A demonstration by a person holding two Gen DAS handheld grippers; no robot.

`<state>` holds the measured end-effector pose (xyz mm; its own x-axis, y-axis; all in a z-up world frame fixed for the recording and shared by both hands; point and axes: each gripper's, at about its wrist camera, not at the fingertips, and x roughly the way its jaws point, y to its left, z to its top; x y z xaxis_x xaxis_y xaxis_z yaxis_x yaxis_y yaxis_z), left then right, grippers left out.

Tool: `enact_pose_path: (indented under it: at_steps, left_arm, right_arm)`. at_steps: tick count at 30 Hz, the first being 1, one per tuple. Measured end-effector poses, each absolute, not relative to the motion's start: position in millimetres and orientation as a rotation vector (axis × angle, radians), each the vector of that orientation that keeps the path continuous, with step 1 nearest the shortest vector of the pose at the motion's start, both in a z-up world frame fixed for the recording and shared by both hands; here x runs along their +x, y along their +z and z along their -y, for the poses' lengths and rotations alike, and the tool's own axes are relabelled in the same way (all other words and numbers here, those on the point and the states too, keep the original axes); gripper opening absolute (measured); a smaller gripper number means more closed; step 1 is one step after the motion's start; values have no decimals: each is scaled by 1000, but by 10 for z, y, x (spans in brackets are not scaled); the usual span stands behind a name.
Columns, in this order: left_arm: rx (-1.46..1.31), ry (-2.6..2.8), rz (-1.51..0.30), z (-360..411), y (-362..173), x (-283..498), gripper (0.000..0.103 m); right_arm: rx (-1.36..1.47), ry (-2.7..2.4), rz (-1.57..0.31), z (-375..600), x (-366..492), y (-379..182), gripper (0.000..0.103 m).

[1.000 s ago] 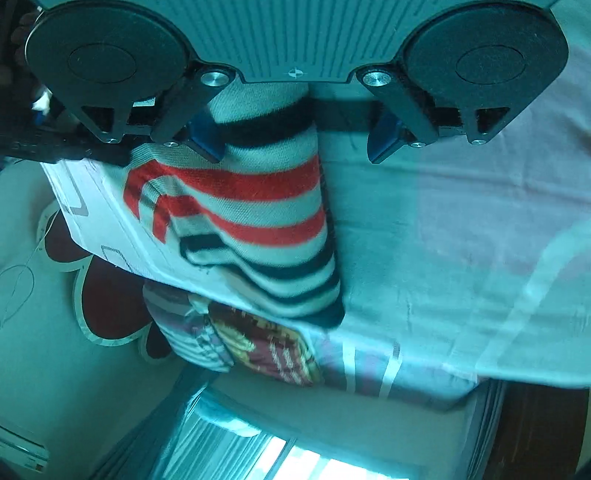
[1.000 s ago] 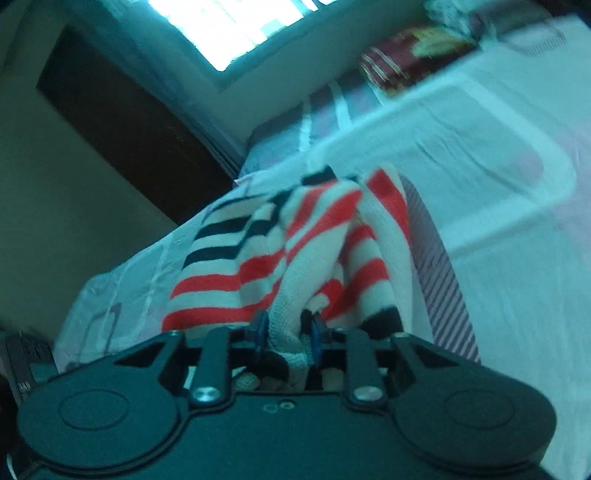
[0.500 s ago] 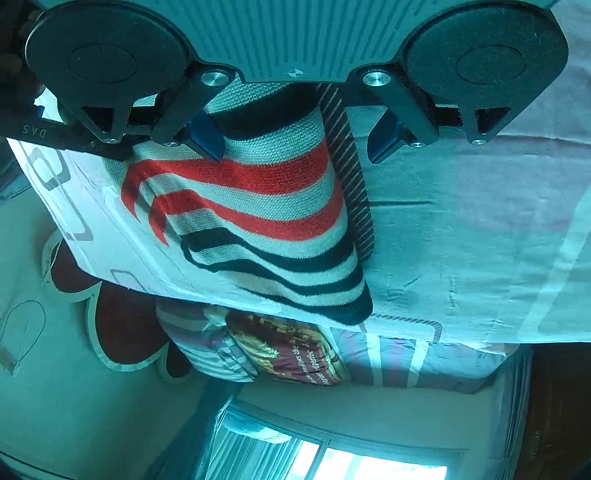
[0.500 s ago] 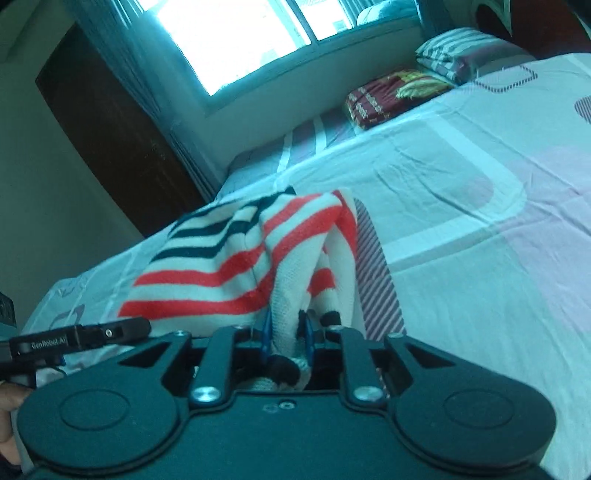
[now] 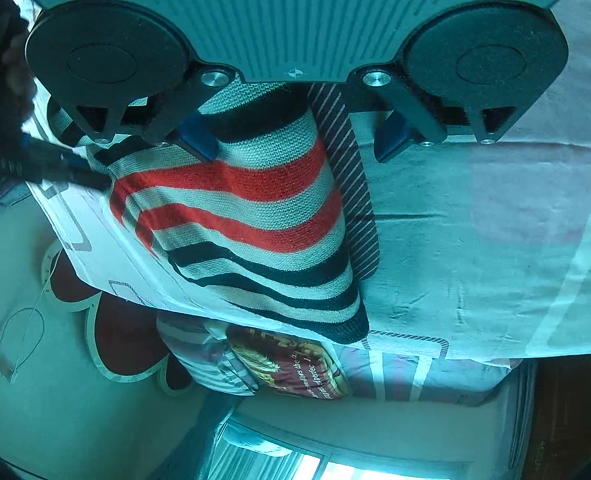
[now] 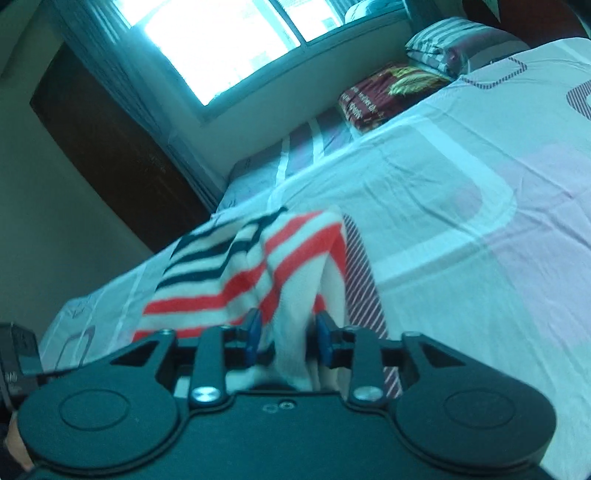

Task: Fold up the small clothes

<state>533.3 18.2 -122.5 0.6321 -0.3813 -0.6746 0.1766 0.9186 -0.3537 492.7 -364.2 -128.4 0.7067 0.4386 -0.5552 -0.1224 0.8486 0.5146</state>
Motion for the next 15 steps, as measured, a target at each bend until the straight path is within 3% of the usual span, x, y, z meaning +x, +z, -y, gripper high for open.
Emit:
enact_pose_path:
  at_steps: [5,6,8,9,11,15]
  left_arm:
    - [-230,-321,-818,-154,-1157,5371,92]
    - [-223,-318,-818,-143,-1143,5394,92]
    - [-217,-312,-813,-121,-1123,5431,92]
    - [-209,-313,-815,-107,-1125,5447,92]
    - [-190,-316,-827,-76,-1171,5468,92]
    - [-226,-311,-840,-138,-1182,5433,92]
  right_arm:
    - [660,391,-727,3879,5398,-1431,36]
    - [679,408,-727,3894,5465,-1457,33]
    - [619,416,-699,3847,5519,-1412,13]
    - [543,415,-679,3794,5506,-1345,10]
    - [396,356,-693,3690,5538,-1341,9]
    - [406,328,-738,3715,5539,-1394,13]
